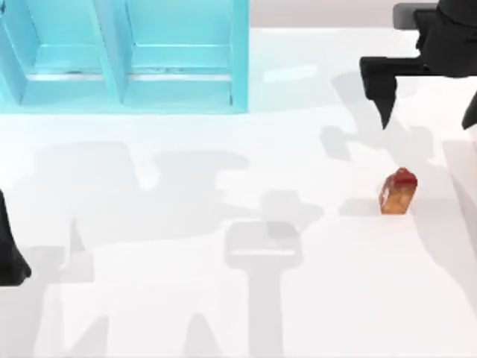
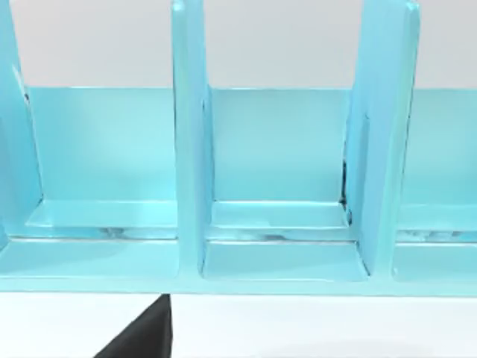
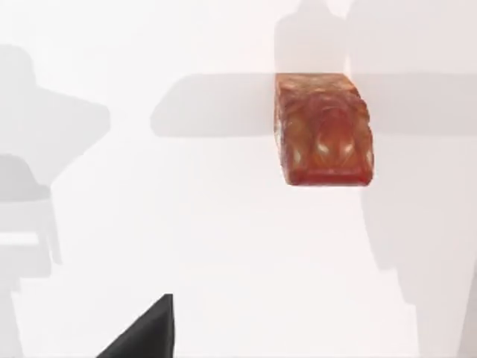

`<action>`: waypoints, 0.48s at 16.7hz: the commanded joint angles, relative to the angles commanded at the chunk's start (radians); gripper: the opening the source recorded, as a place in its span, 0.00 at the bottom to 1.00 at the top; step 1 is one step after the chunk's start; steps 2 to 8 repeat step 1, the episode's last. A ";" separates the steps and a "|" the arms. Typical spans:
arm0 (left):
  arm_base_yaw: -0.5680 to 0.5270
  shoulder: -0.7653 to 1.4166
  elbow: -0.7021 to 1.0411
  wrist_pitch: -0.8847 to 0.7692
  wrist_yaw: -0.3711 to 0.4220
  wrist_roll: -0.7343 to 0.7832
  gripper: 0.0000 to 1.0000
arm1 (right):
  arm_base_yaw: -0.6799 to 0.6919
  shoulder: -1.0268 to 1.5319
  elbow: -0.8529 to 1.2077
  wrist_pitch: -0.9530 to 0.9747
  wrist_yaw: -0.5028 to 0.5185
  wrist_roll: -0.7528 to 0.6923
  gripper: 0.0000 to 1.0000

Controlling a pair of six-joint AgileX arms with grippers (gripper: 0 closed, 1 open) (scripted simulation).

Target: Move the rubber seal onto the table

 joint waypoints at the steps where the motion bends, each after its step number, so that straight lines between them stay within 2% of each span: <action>1: 0.000 0.000 0.000 0.000 0.000 0.000 1.00 | 0.000 -0.001 0.002 -0.002 0.000 0.000 1.00; 8: 0.000 0.000 0.000 0.000 0.000 0.000 1.00 | 0.000 -0.001 0.002 -0.002 0.000 0.000 1.00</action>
